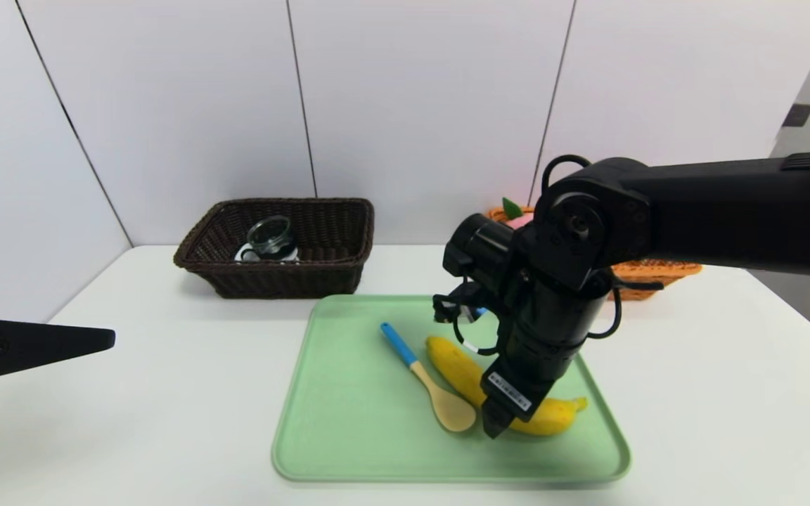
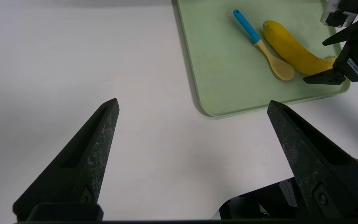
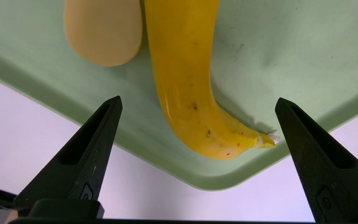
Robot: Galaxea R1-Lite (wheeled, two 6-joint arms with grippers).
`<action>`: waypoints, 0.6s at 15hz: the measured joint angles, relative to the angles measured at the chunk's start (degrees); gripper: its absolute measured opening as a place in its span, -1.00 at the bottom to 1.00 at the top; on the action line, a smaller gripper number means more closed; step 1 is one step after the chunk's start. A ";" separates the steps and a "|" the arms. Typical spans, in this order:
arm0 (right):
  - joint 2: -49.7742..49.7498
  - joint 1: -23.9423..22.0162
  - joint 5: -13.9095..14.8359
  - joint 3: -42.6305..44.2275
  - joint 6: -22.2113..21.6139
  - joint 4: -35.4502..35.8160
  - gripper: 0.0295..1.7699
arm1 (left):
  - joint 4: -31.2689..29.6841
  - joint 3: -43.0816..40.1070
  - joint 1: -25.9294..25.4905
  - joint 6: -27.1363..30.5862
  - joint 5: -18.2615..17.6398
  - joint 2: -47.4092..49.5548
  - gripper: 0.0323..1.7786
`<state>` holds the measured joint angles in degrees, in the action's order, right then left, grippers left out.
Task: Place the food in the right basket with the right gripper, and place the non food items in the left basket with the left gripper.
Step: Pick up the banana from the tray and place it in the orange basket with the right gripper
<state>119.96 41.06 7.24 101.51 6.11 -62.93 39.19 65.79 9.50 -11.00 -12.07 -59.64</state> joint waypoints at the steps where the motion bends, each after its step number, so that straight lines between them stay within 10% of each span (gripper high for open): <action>1: 0.41 0.12 1.30 0.04 0.06 0.11 0.92 | -0.24 0.00 0.00 0.02 0.00 -0.01 0.90; 9: 2.49 0.65 2.56 0.48 0.20 0.28 0.92 | -0.74 0.05 0.00 0.00 0.02 -0.20 0.90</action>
<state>122.44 41.70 9.80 101.99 6.30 -62.65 38.45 65.84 9.50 -11.00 -12.04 -59.83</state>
